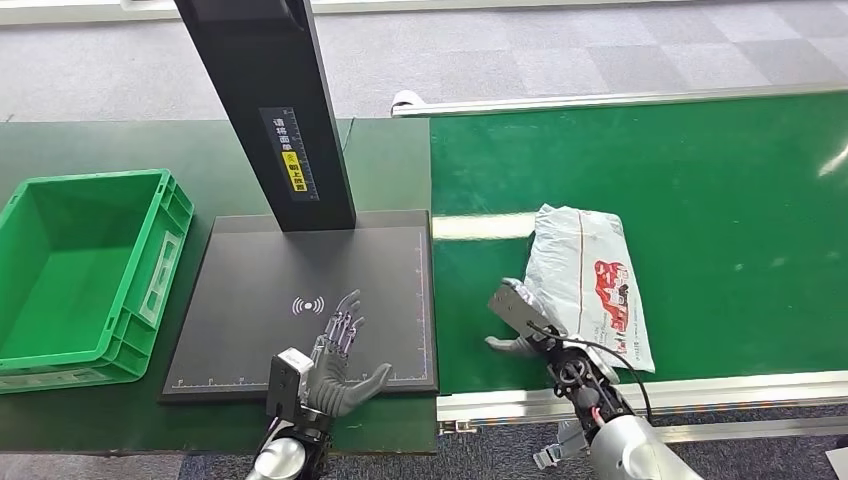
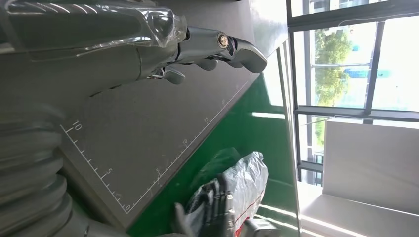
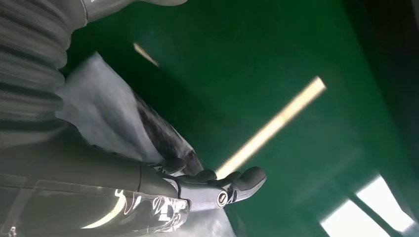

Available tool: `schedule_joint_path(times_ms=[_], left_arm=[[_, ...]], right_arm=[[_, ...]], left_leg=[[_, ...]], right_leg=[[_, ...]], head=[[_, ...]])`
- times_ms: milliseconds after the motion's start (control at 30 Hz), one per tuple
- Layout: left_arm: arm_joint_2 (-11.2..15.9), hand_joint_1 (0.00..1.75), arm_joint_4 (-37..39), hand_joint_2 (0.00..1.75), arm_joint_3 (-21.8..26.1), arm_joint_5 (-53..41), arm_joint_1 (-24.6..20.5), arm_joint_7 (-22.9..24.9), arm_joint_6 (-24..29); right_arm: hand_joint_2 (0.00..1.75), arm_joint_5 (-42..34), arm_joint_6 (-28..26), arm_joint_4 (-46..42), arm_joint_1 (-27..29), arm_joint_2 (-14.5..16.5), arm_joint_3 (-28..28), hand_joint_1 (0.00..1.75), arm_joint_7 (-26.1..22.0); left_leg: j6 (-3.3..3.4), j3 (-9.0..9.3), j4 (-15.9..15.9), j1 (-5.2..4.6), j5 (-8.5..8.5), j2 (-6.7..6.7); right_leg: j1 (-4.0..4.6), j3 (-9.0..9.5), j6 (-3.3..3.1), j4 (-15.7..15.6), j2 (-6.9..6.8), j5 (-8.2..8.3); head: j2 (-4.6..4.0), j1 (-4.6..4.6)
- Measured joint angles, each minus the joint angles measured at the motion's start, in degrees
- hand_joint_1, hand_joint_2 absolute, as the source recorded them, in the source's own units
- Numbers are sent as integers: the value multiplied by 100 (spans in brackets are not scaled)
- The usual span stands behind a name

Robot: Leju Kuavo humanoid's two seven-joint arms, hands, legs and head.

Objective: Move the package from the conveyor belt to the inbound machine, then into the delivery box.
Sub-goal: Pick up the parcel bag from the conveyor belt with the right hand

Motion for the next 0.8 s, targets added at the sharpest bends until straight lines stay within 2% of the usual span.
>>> schedule_joint_path(times_ms=[533, 800], left_arm=[[10, 0, 57, 175, -2, 8, 6, 25, 28], [10, 0, 57, 175, -2, 16, 90, 19, 43]], right_arm=[[175, -4, -140, 78, 211, 95, 246, 0, 105], [175, 66, -524, 66, 273, 88, 307, 0, -59]], left_leg=[[2, 14, 0, -2, 0, -3], [2, 12, 0, -2, 0, -3]], right_leg=[[-1, 11, 0, -2, -1, 0], [-3, 11, 0, -2, -2, 0]], head=[[0, -1], [0, 0]])
